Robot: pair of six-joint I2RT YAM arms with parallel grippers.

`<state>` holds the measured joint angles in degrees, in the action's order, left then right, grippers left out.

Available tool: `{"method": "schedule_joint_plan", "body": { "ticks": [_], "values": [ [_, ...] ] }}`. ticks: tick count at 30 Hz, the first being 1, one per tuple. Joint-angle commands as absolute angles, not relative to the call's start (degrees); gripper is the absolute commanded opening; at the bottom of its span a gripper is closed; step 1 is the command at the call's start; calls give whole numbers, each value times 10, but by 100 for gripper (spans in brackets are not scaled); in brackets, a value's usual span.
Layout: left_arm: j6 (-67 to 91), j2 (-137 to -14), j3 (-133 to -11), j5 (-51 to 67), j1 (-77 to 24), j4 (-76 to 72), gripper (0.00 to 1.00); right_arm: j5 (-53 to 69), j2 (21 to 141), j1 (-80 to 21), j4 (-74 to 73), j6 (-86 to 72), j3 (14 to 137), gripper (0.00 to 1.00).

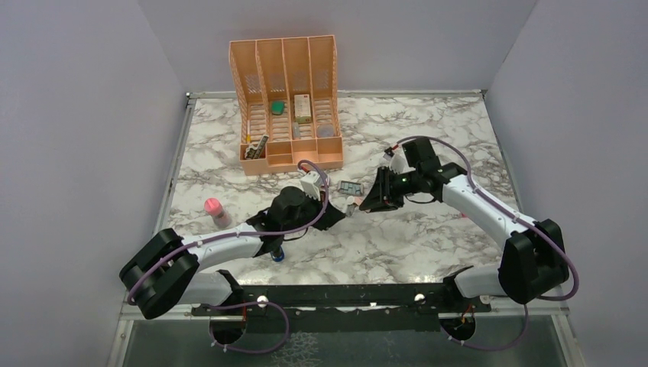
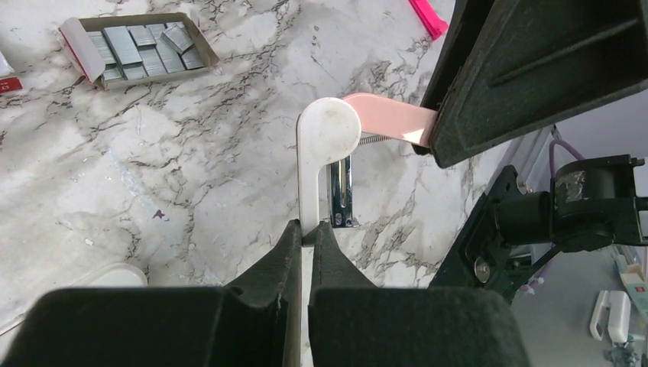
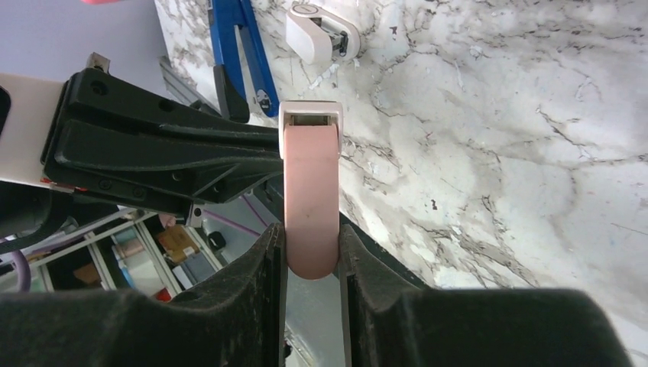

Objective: Load the staples into the stapler

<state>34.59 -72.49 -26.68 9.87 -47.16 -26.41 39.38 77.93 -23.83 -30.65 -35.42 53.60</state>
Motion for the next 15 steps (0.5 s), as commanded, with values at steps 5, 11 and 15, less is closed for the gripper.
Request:
{"method": "schedule_joint_plan", "body": {
  "ticks": [5,11,15],
  "values": [
    [299,-717,-284,134,-467,-218,0,381,775,-204,-315,-328,561,43],
    [322,-724,-305,142,-467,-217,0,392,759,-205,-247,-365,515,64],
    [389,-749,-328,121,-467,-217,0,386,715,-205,-157,-408,449,80]
  ]
}}
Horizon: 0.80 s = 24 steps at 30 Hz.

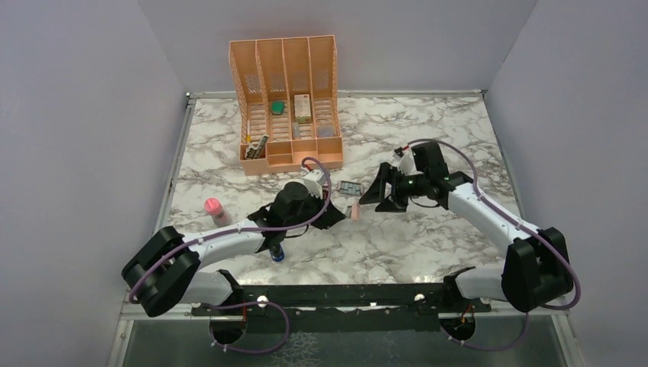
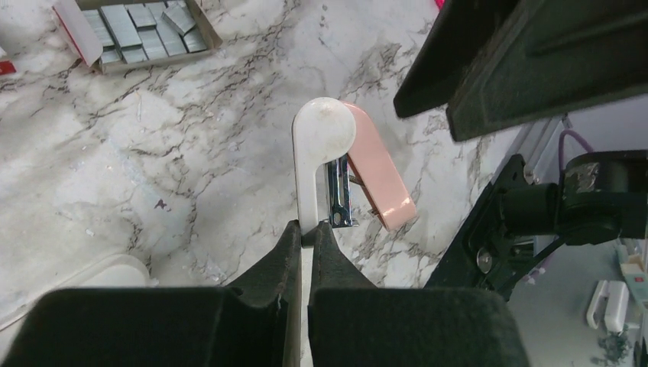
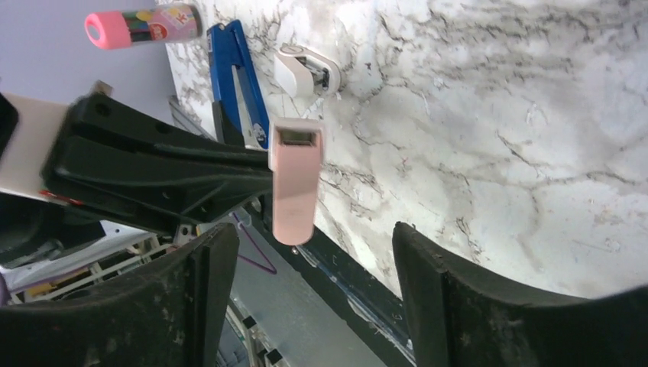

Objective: Load the staples into the stapler

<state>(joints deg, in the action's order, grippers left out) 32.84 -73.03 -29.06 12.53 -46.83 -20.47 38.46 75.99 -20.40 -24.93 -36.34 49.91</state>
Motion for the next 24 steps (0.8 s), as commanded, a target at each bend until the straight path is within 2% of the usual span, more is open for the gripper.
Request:
{"method": "schedule_joint_plan", "body": {
  "ticks": [1,5,9,14,24],
  "values": [
    [413,-757,-337,113,-467,-217,0,378,700,-208,-125,-423,431,81],
    [505,-790,-363,105,-468,-216,0,321,647,-222,-77,-454,381,83],
    [573,-814,-385,116,-468,-209,0,322,629,-227,-64,-450,358,82],
    [626,-834,-406,137,-466,-200,0,272,634,-248,-76,-427,351,66],
    [627,-831,-406,168,-457,-187,0,94,639,-279,-77,-362,374,47]
  ]
}}
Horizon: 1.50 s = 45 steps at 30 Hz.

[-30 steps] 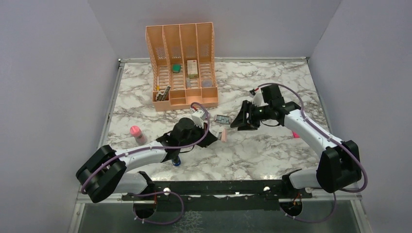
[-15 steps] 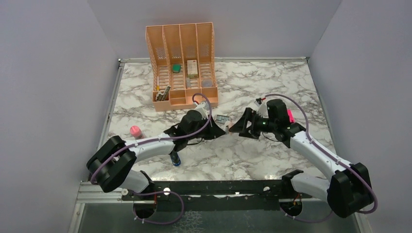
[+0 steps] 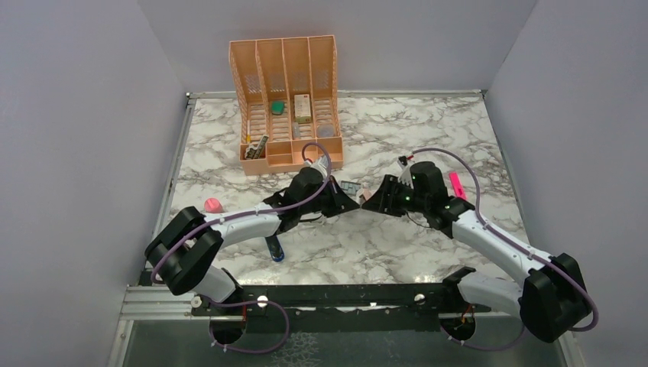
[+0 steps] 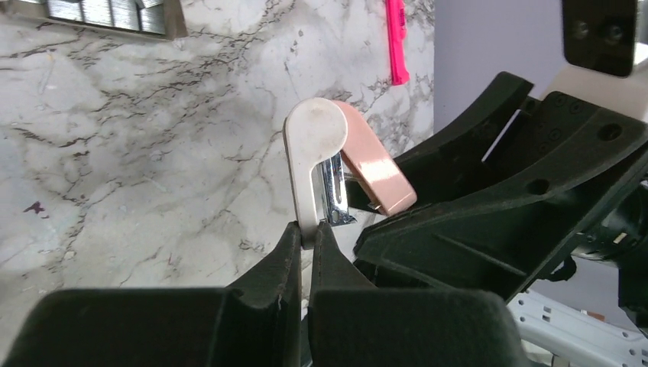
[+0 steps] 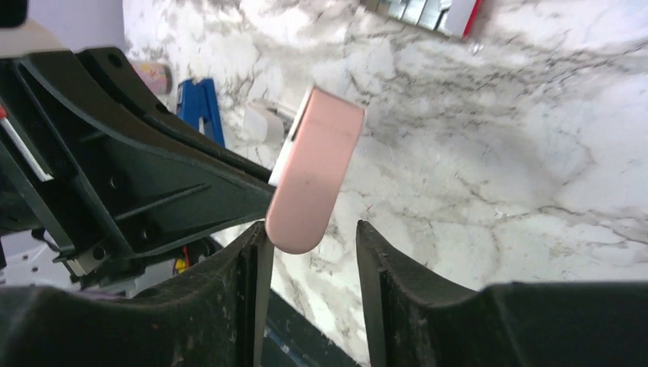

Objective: Load the staples into the stapler

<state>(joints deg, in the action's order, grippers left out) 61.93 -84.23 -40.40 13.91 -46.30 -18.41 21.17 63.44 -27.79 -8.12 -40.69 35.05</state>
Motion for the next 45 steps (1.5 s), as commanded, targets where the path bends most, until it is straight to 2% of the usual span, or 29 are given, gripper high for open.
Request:
{"method": "schedule_joint_plan", "body": {
  "ticks": [1,9,12,15,20,26,29,35,45],
  "values": [
    [624,-827,-402,171,-454,-185,0,68,637,-279,-87,-352,382,46],
    [549,-805,-401,205,-452,-177,0,-17,631,-279,-106,-328,412,39],
    [526,-796,-403,211,-452,-177,0,-21,654,-279,-126,-338,429,37],
    [521,-794,-406,206,-451,-177,0,26,662,-279,-134,-348,438,37],
    [524,-806,-410,179,-452,-177,0,141,637,-279,-126,-399,427,48],
    [521,-811,-410,130,-452,-178,0,167,624,-279,-154,-484,408,69],
    [519,-815,-413,126,-452,-186,0,173,625,-279,-142,-518,397,74],
    [520,-818,-413,121,-451,-195,0,140,636,-279,-37,-608,356,74],
    [523,-825,-410,119,-452,-212,0,160,722,-279,77,-632,377,73]
  ]
}}
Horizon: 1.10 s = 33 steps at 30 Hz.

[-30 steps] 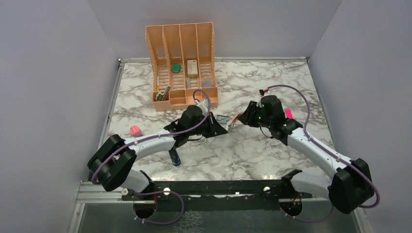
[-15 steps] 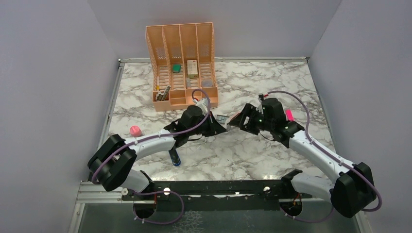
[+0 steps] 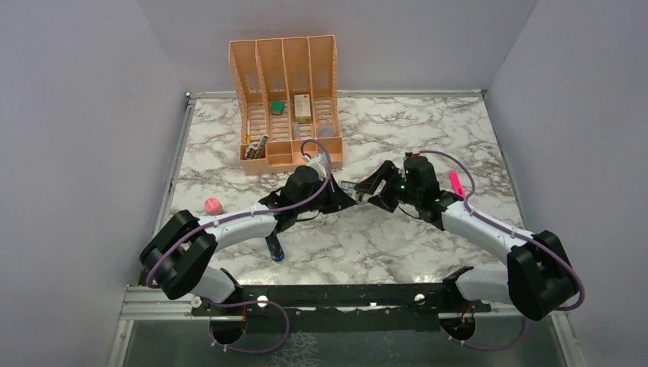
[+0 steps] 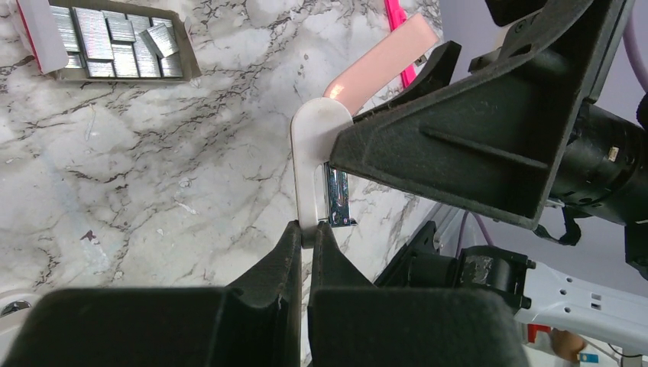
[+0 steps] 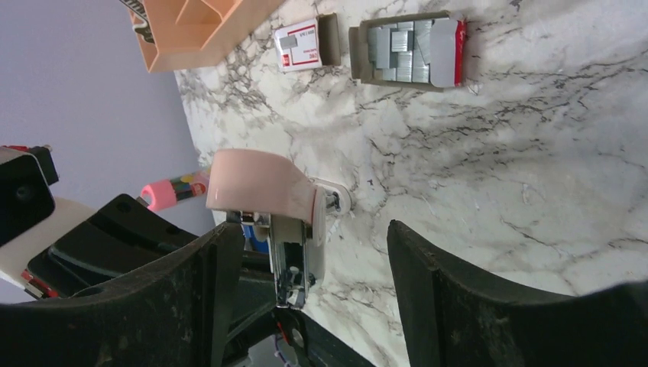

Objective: Load the staples into the stapler

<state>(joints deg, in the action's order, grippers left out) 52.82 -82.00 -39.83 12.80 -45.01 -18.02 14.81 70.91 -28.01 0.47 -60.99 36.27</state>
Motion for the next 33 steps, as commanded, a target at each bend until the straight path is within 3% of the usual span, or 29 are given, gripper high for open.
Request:
{"method": "schedule_joint_plan", "body": {
  "ticks": [1,11,13,17,19,26,33],
  "values": [
    [523,-825,-410,119,-452,-213,0,157,727,-279,74,-633,380,71],
    [513,-828,-406,124,-452,-220,0,151,727,-285,22,-618,401,34],
    [508,-826,-404,120,-451,-219,14,137,723,-286,2,-607,411,31],
    [497,-808,-400,61,-451,-173,56,94,726,-287,-60,-562,436,30],
    [488,-797,-409,20,-451,-123,70,79,741,-286,-100,-520,464,31],
    [431,-738,-429,-63,-448,-28,82,-20,780,-270,-246,-363,521,33],
    [383,-713,-450,-96,-435,32,84,-17,852,-213,-277,-267,564,36]
  ]
}}
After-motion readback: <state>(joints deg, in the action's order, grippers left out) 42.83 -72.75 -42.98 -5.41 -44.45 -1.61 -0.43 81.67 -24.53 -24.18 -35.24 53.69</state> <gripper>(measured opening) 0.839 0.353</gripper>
